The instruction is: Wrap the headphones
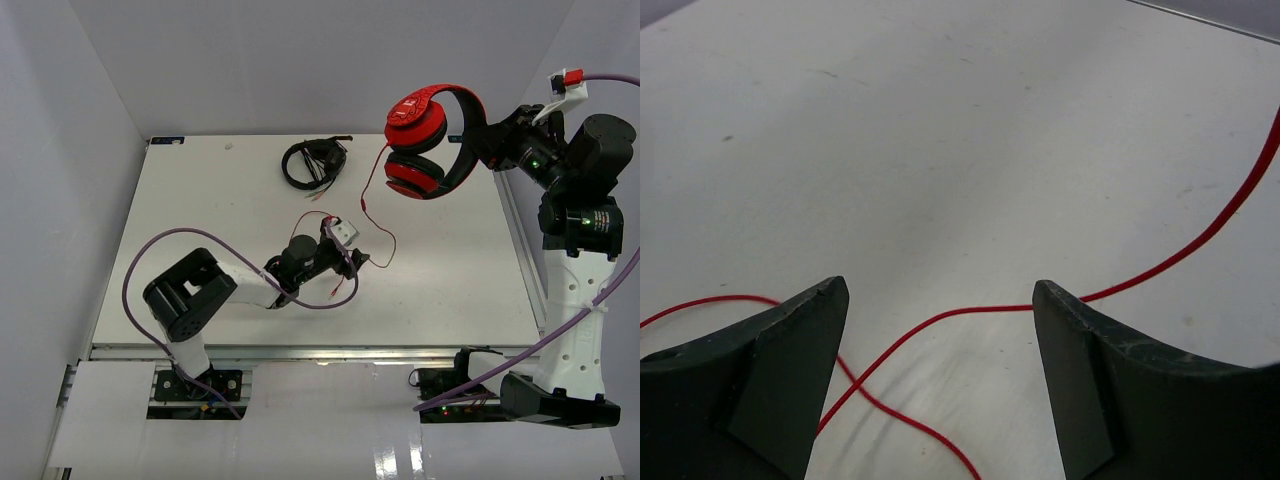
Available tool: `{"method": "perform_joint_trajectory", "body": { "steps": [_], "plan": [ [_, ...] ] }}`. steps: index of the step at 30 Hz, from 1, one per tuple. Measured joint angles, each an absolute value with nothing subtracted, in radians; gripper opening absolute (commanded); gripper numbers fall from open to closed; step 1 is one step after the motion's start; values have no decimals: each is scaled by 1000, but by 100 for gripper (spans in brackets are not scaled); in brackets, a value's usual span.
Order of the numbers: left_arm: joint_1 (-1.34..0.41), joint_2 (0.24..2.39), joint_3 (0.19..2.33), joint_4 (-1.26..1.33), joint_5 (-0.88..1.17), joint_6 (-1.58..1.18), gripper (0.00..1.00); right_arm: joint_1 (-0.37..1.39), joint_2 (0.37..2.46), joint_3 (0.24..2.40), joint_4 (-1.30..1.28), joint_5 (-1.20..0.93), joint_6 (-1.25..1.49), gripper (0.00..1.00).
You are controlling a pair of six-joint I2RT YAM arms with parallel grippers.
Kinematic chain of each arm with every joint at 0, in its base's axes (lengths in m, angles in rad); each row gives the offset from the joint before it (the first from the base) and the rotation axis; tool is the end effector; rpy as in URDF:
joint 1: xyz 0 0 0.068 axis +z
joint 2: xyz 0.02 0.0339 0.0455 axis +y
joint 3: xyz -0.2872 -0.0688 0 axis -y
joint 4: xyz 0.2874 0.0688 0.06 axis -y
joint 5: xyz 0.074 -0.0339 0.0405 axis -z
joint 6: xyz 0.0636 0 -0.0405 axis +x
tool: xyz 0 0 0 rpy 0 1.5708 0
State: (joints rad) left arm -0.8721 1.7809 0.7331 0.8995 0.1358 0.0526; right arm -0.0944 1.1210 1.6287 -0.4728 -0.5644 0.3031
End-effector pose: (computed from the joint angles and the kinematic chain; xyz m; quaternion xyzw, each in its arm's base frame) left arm 0.2577 -0.3202 0.1551 0.3768 0.6567 -0.3066 0.5769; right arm 0.2469 0.0108 0.5687 -0.0646 0.6936 0.2644 0.6670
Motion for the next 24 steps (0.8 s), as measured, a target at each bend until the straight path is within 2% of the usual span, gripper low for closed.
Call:
{"method": "perform_joint_trajectory", "body": {
  "steps": [3,6,11,16,24],
  "plan": [
    [-865,1726,701,891,24,60,87,-94,1121,1629,-473,-564,303,8],
    [-849,1665,651,908,10,63,90,-94,1121,1627,-473,-564,303,8],
    [-804,1616,571,999,293,46,90,-94,1121,1625,-473,-565,303,8],
    [-815,1672,625,1022,570,28,90,-94,1120,1621,-472,-567,306,8],
    [-902,1840,840,945,760,27,83,-94,1119,1616,-472,-574,307,8]
  ]
}}
